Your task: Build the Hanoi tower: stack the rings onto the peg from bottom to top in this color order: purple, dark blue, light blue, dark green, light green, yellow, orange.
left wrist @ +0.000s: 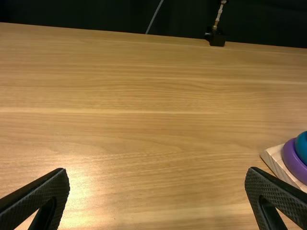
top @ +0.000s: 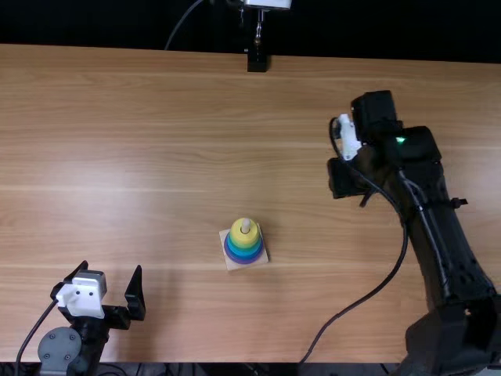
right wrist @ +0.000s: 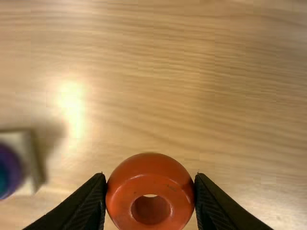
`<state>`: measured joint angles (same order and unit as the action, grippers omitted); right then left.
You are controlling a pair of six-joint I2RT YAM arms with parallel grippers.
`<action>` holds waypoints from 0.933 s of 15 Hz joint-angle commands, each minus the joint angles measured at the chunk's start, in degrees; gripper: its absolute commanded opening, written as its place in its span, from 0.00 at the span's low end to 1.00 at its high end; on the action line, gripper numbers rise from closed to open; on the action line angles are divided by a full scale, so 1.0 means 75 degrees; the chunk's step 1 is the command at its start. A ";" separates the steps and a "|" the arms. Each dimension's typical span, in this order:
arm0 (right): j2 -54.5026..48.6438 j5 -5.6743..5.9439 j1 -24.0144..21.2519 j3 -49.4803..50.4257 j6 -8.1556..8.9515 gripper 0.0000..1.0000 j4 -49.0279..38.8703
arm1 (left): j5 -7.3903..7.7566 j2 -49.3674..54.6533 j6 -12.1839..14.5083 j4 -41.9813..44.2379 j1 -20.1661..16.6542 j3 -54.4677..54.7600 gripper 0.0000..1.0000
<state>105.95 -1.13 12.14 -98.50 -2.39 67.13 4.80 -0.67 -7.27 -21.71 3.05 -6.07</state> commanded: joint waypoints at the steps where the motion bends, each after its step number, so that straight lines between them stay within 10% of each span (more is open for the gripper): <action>1: -0.0533 -0.0103 0.0479 -0.0320 0.0052 0.00 0.0113 | 0.0078 0.0089 0.0111 -0.0592 0.0027 0.0809 1.00; 5: -0.0896 -0.0089 0.1944 -0.0508 0.0094 0.00 0.0198 | 0.0078 0.0089 0.0111 -0.0592 0.0027 0.0809 1.00; 9: -0.0896 -0.0089 0.3057 -0.0883 0.1078 0.00 0.0254 | 0.0078 0.0089 0.0111 -0.0592 0.0027 0.0809 1.00; 14: -0.0861 -0.0089 0.3467 -0.1222 0.1107 0.00 0.0338 | 0.0078 0.0089 0.0111 -0.0592 0.0027 0.0809 1.00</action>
<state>100.44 -1.89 37.32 -106.13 5.17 69.49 4.82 -0.69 -7.29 -21.74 3.05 -6.04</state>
